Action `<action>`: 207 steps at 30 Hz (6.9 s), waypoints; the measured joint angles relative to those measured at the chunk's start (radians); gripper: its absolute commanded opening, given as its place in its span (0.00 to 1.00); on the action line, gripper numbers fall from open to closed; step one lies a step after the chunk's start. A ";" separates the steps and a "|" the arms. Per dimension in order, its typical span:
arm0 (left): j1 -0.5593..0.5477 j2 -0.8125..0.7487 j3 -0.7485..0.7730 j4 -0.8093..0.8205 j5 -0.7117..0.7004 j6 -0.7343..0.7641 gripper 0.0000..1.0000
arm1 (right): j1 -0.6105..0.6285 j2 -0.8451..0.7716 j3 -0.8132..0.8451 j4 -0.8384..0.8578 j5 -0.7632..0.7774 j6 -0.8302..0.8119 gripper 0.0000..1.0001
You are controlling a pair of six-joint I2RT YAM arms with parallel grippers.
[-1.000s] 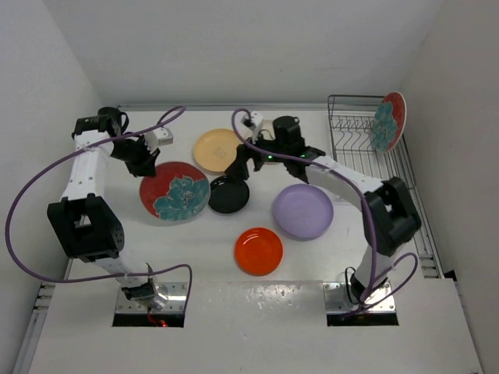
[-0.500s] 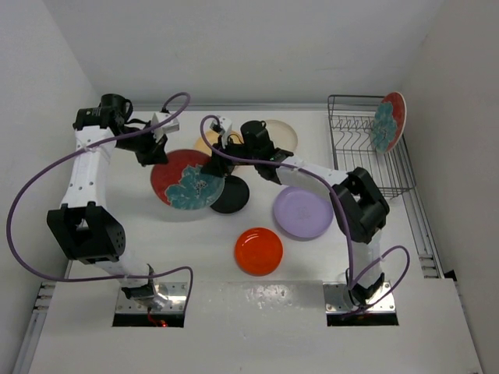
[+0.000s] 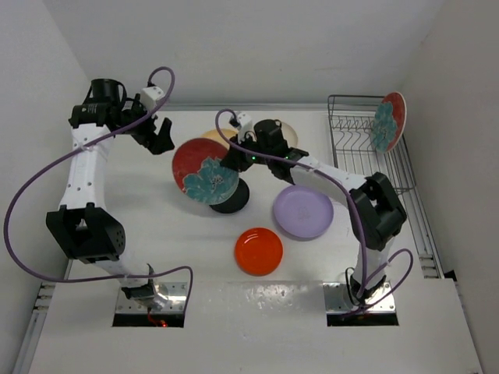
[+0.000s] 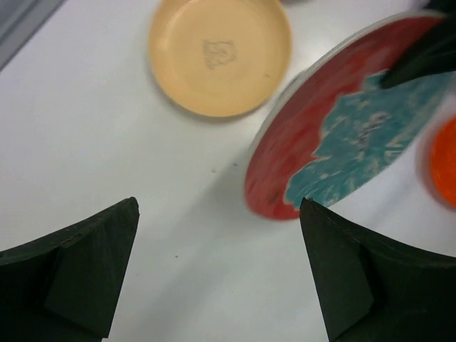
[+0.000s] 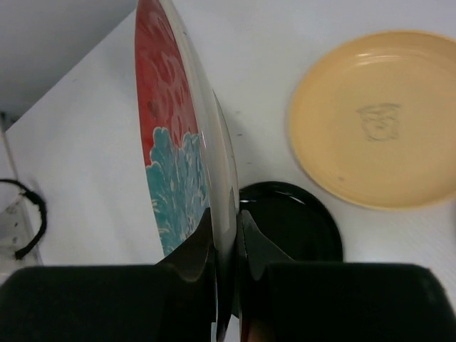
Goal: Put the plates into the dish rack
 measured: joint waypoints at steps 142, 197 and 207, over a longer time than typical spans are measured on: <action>-0.251 -0.156 -0.445 0.380 -0.732 -0.359 1.00 | -0.280 -0.673 -0.923 -0.322 0.706 0.540 0.00; -0.205 0.216 -0.183 0.327 -0.742 -0.314 1.00 | -0.651 0.074 0.085 0.178 1.423 -0.890 0.03; -0.226 0.391 -0.012 0.322 -0.579 -0.369 1.00 | -0.650 0.097 0.113 0.196 1.407 -0.907 0.00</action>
